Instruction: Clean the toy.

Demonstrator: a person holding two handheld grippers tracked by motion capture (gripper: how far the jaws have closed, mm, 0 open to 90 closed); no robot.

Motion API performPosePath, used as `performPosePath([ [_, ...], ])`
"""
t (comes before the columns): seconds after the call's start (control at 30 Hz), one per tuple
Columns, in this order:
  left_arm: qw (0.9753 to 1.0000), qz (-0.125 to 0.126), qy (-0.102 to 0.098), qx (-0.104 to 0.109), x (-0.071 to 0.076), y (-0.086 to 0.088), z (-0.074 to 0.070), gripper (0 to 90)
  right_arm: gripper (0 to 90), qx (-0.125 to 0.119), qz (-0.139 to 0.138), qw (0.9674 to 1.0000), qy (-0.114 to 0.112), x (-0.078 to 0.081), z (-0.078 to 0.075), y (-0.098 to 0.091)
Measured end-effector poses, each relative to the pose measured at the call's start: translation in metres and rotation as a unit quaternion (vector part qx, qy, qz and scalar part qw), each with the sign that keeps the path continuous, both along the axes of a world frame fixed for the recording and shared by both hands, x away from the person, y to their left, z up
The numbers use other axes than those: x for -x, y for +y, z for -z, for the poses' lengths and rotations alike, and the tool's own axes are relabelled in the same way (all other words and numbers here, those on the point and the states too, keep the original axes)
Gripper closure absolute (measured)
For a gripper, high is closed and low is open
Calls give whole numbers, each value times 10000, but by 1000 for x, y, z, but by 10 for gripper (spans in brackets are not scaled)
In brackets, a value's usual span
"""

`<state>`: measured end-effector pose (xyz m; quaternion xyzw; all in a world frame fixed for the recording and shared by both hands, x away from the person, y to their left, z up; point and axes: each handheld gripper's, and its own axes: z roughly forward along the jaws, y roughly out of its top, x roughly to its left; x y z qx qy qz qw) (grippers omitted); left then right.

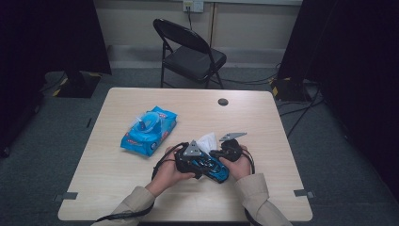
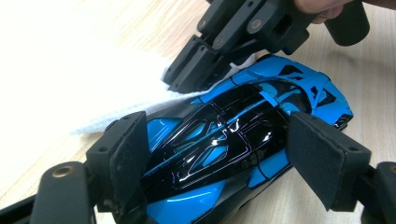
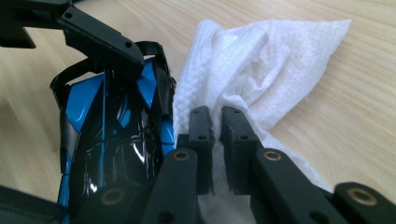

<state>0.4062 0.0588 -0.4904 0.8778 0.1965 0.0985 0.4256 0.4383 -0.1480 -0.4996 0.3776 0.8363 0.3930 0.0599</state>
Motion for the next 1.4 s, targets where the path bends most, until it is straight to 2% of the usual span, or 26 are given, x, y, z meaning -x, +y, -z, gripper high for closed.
performPosePath([
  [0.47, 10000, -4, -15, -17, 0, 0, 0, 217, 833, -50, 64, 9999, 65, 10, 1, -23],
  [0.7, 10000, -12, -19, -33, 0, 1, 0, 217, 832, -111, 115, 9999, 28, 17, 2, -38],
  [1.23, 10000, -18, -32, -25, 1, 0, 0, 217, 828, -93, 211, 9997, -102, 45, 2, -74],
  [1.4, 10000, 6, -47, 14, 1, -1, 1, 217, 828, -69, 301, 9993, -204, 54, 0, -84],
])
